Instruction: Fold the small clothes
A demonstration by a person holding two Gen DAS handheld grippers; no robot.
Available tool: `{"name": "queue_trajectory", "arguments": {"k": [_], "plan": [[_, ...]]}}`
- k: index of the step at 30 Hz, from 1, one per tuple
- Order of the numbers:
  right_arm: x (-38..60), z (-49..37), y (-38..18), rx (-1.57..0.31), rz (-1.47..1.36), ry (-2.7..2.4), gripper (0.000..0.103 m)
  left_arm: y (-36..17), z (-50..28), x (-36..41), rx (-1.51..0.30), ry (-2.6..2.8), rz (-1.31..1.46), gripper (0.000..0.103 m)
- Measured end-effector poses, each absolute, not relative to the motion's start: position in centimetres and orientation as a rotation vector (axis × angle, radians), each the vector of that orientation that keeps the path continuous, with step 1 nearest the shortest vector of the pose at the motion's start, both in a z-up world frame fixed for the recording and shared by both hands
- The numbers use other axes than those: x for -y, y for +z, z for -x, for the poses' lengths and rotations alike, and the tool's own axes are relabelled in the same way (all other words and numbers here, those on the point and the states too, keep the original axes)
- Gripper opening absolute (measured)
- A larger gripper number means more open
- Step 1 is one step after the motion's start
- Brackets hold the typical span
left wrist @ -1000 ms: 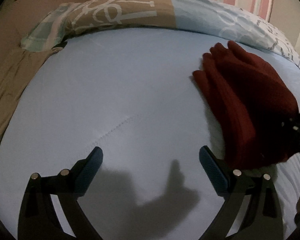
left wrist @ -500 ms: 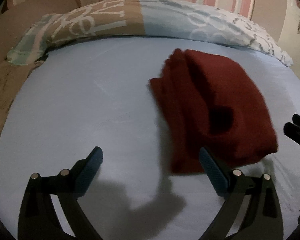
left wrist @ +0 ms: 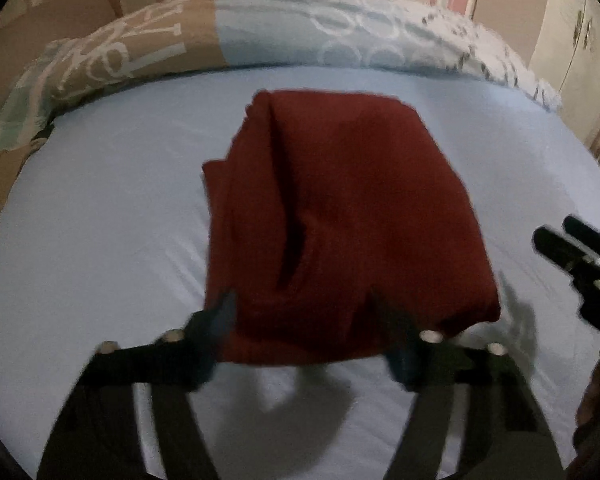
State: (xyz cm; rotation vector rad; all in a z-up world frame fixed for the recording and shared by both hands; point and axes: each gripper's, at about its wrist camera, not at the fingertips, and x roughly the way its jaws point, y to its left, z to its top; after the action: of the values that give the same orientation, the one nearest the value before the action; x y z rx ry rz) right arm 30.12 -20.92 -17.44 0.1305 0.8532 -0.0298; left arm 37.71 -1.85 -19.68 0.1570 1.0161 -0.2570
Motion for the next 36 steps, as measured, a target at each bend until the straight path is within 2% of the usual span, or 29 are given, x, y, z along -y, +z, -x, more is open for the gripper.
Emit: {"name": "queue_trajectory", "arguments": {"k": [1,5,16,21,32,33,34,36], "plan": [[20.9,-30.2,-17.5,-0.854,-0.131,-0.021,0.078,-20.0,-37.8,2.0,-1.017,-0.245,-0.177,0.05],[20.2,-31.2,-17.5,-0.861,-0.093,-0.02,0.078,-21.1,-38.5,1.1,-1.055,-0.243,-0.154,0.034],[17.4,-31.2,-16.9,-0.825,-0.055,0.011,0.081,-19.9,-35.8,-1.8,-1.022,-0.22,-0.105,0.031],[16.9,-31.3,-18.5,-0.868,-0.063,0.01,0.082,-22.4,-36.5,-3.1,-1.073,-0.196,-0.105,0.031],[16.9,-30.7,-18.6,-0.875,-0.06,-0.003,0.083,-21.9,-36.4,-2.2,-1.064,-0.188,-0.189,0.042],[16.9,-30.6,-18.4,-0.872,-0.061,-0.002,0.084,-21.8,-36.3,-2.2,-1.06,-0.19,-0.192,0.046],[16.8,-30.5,-18.3,-0.869,-0.06,-0.001,0.087,-21.6,-36.1,-2.2,-1.055,-0.186,-0.201,0.06],[16.6,-30.2,-18.0,-0.857,-0.064,0.01,0.092,-20.9,-35.5,-2.4,-1.031,-0.186,-0.21,0.073]]}}
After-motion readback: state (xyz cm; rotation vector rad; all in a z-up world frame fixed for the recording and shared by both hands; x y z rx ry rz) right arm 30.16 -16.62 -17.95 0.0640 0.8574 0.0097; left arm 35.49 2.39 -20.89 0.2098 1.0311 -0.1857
